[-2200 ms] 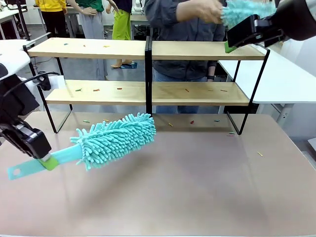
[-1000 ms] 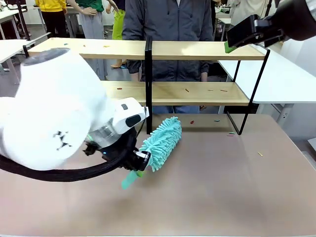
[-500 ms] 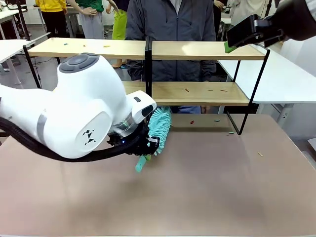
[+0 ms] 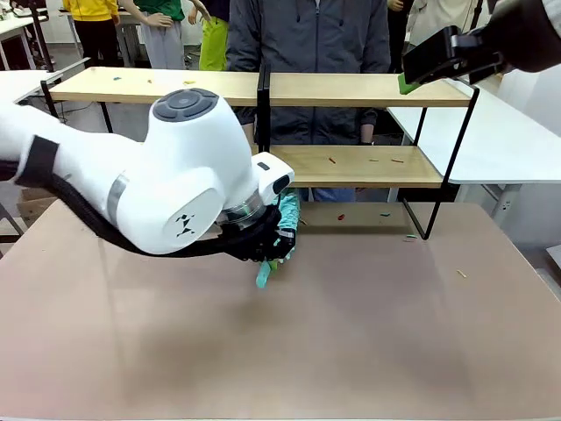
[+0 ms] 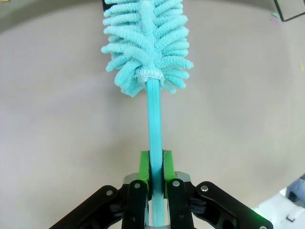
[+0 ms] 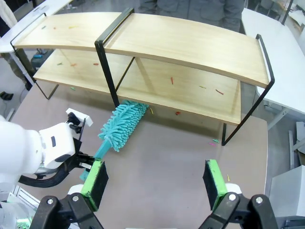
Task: Clean the shelves.
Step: Clean a randomly selected level of the Shelf with the Duster.
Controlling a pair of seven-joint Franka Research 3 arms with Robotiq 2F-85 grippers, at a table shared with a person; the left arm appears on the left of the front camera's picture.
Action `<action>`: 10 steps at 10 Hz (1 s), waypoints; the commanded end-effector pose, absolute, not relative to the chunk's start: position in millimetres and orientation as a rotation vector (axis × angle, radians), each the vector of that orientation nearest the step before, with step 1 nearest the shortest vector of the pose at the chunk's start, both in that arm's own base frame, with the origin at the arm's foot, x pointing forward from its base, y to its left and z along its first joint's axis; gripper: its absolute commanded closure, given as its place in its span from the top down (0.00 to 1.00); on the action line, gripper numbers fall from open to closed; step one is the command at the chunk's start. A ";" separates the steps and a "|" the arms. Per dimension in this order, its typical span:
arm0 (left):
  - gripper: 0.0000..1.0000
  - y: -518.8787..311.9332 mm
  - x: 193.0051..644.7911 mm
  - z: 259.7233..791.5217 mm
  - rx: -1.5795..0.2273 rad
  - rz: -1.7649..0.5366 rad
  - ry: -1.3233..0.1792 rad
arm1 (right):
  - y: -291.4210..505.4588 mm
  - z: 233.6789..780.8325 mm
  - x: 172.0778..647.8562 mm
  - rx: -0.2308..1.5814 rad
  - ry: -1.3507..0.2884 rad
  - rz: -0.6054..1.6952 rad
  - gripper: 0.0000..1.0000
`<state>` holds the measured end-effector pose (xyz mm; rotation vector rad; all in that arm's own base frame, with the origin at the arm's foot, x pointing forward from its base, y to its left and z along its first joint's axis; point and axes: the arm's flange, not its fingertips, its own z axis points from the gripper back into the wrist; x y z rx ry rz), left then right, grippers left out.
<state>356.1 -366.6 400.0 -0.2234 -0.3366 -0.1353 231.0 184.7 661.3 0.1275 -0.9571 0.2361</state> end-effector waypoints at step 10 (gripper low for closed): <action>0.13 -472.8 399.7 376.9 -0.249 -0.330 -0.274 | 184.1 660.7 231.2 0.134 -0.956 0.233 1.00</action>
